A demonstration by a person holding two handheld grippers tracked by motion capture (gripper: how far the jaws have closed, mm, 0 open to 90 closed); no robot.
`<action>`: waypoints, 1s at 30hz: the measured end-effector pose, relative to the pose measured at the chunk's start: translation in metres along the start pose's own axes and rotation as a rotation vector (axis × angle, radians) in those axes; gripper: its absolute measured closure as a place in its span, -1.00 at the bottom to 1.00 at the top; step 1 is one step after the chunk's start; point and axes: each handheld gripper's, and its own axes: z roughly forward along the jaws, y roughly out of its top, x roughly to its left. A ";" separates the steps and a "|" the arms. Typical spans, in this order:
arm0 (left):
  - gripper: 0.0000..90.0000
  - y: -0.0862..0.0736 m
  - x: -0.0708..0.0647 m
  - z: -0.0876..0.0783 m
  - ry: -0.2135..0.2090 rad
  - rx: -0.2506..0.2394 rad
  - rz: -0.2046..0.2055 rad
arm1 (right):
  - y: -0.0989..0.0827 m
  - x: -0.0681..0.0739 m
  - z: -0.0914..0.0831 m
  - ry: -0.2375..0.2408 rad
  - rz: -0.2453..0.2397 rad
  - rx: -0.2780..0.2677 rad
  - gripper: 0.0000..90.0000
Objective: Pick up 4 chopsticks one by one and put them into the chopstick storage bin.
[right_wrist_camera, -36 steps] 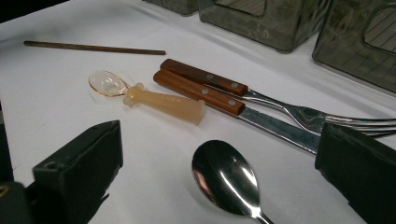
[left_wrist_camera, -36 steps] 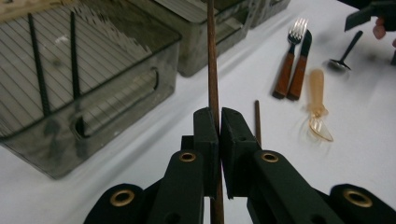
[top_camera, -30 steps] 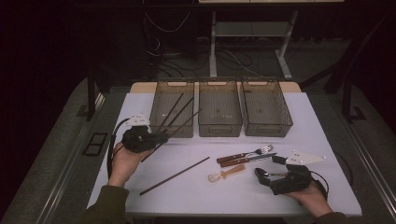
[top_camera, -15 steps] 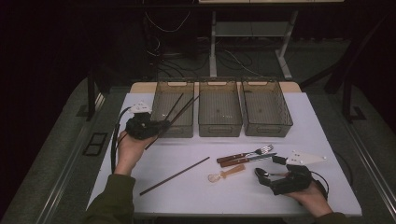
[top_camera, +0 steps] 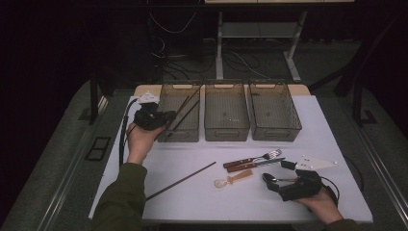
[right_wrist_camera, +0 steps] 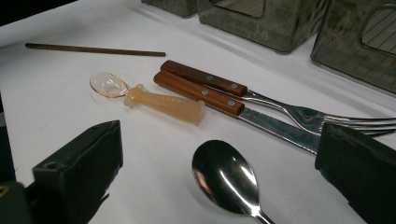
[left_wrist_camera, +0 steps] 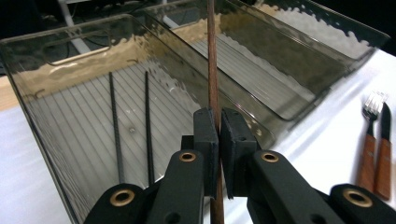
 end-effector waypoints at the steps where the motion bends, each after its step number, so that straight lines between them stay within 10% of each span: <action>1: 0.90 0.002 0.002 0.002 0.006 -0.004 -0.003 | 0.000 0.000 0.000 0.000 0.000 0.000 -0.98; 30: 0.90 0.010 0.036 0.056 0.155 0.042 -0.040 | 0.000 -0.001 -0.001 0.011 -0.002 -0.005 -0.98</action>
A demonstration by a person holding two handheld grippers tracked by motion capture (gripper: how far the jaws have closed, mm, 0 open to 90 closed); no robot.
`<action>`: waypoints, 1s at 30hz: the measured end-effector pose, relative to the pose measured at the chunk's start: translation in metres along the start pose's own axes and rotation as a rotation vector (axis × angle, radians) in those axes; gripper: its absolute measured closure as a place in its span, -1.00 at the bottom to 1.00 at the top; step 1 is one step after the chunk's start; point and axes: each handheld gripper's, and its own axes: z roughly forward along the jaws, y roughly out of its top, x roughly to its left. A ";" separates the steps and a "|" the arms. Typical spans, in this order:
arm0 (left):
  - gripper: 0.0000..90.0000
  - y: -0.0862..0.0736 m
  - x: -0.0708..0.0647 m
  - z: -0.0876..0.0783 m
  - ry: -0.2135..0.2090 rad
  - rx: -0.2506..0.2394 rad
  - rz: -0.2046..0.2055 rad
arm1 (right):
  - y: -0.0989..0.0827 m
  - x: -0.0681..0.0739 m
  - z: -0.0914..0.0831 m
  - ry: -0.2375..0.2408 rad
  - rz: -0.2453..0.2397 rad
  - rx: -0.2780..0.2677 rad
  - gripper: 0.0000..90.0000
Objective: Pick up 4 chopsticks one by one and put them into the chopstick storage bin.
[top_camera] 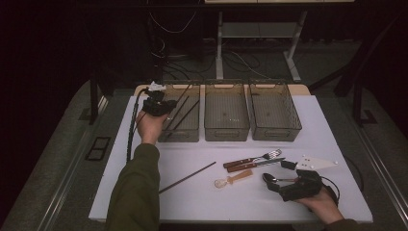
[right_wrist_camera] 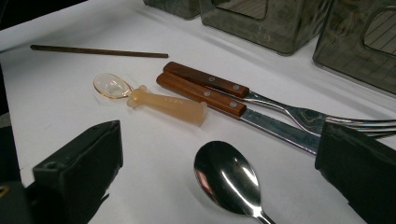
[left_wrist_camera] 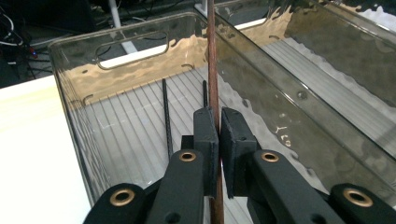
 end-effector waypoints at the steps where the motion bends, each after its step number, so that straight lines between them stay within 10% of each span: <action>1: 0.90 0.000 0.000 0.001 0.002 0.004 0.000 | 0.000 0.000 0.000 0.000 0.001 0.000 -0.98; 17: 0.87 -0.004 -0.001 0.008 0.029 0.050 -0.019 | 0.000 0.001 0.000 0.000 -0.005 0.000 -0.98; 30: 0.45 -0.004 -0.003 0.006 0.028 0.051 0.016 | 0.000 0.001 0.000 0.001 -0.007 -0.002 -0.98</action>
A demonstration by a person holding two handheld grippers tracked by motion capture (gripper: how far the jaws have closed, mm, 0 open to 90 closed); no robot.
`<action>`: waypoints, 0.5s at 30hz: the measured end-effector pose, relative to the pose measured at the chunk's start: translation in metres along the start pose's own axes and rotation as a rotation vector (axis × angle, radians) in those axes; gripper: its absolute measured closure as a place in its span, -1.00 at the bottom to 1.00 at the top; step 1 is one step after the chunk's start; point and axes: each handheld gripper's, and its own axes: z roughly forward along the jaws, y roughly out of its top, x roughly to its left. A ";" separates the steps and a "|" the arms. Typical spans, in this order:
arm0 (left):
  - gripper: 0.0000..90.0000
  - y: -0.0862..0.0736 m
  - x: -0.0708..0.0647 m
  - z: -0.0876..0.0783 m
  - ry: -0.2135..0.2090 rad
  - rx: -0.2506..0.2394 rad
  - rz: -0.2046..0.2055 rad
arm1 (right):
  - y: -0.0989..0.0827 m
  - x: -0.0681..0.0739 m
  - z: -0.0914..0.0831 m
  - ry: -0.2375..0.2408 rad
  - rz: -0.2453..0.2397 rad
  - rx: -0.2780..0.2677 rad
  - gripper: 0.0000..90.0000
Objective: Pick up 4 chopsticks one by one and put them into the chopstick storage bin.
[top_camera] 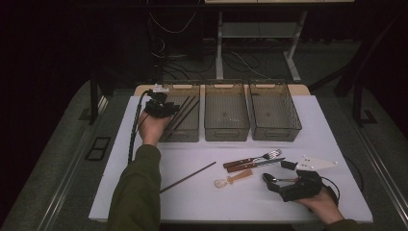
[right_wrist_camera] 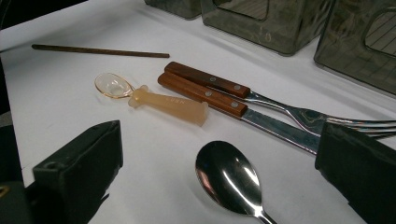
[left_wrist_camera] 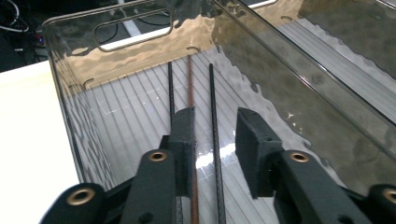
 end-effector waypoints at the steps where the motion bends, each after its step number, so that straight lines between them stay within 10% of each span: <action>1: 0.39 0.000 -0.001 -0.001 -0.005 -0.002 0.004 | 0.000 0.000 0.000 0.000 0.002 0.000 -0.98; 15: -0.17 -0.012 -0.014 -0.033 -0.164 0.012 0.097 | 0.000 0.001 0.001 0.000 0.005 0.007 -0.98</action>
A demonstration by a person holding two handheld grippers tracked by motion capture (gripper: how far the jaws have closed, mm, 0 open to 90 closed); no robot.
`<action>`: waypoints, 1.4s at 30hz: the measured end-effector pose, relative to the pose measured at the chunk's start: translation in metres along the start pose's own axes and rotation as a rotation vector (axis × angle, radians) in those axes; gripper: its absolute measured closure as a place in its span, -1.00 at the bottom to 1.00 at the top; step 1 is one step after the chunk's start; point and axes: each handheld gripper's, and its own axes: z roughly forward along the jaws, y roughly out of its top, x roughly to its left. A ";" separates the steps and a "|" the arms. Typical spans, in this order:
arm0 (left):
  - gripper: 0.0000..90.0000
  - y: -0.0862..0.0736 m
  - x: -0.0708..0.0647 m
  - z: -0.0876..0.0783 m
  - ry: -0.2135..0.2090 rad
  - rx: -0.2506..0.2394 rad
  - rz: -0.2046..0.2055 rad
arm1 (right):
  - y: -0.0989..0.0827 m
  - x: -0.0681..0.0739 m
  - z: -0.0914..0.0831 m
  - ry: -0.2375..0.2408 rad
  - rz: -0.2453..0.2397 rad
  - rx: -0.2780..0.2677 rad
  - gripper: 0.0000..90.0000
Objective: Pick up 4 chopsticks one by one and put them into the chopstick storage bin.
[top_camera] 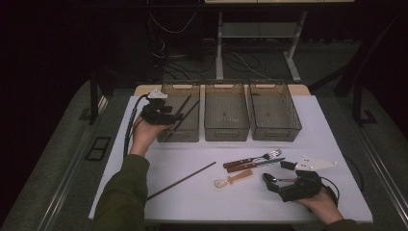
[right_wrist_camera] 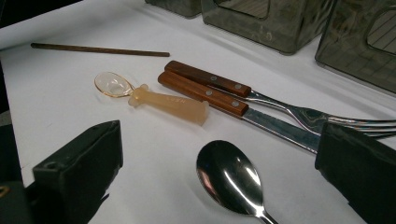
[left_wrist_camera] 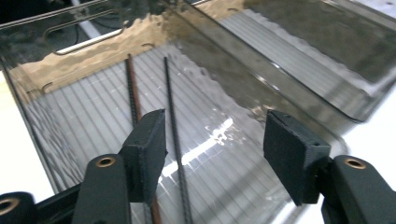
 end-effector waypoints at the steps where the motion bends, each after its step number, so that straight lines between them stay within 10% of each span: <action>1: -0.21 -0.002 -0.003 -0.002 -0.009 0.004 0.008 | 0.000 0.000 0.000 0.000 0.000 0.000 -0.98; 16: -0.46 -0.037 -0.045 -0.032 -0.106 -0.018 0.083 | 0.000 -0.004 0.004 -0.004 0.000 0.013 -0.98; 42: -0.46 -0.100 -0.092 -0.058 -0.152 -0.015 0.128 | 0.001 -0.014 0.007 -0.017 -0.001 0.019 -0.98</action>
